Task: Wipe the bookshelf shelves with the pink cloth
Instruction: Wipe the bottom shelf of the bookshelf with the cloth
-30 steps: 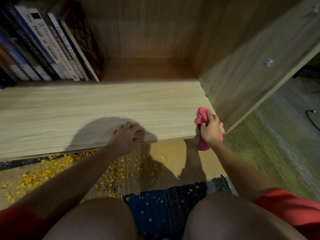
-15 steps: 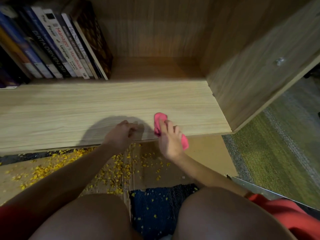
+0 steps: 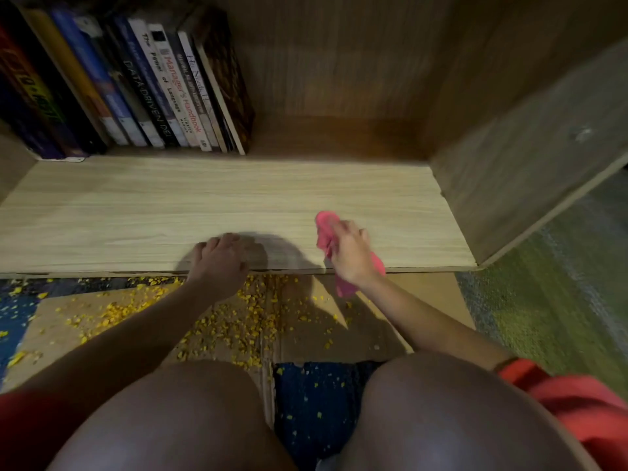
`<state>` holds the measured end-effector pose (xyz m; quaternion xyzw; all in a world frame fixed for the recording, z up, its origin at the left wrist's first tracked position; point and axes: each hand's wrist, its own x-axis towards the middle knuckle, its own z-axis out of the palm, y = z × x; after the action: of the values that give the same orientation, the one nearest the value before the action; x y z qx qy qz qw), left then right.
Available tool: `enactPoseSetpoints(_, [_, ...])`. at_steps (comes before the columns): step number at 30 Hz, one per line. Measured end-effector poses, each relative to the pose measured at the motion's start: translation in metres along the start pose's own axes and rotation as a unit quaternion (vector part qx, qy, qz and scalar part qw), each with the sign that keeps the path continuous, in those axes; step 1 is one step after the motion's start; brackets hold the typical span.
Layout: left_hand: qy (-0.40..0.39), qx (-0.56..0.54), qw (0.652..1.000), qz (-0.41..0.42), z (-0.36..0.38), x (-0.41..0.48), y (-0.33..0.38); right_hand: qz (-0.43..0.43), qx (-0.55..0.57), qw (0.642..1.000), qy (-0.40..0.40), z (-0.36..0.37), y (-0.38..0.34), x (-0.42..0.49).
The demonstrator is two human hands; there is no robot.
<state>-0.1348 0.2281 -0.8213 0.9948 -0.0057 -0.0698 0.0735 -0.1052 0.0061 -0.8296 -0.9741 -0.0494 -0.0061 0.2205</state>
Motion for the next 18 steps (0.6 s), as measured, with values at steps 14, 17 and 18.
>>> enactPoseSetpoints(14, [-0.059, -0.060, 0.988, -0.127, -0.020, 0.033, -0.048, -0.040, -0.061, 0.979, -0.192, 0.007, -0.022, 0.032])
enactPoseSetpoints(17, [-0.064, -0.059, 0.989, -0.117, -0.027, 0.054, -0.046, -0.047, -0.076, 0.981, -0.172, 0.017, -0.026, 0.042])
enactPoseSetpoints(18, [-0.068, -0.059, 0.989, -0.118, -0.028, 0.061, -0.046, -0.048, -0.073, 0.983, -0.161, 0.018, -0.027, 0.048])
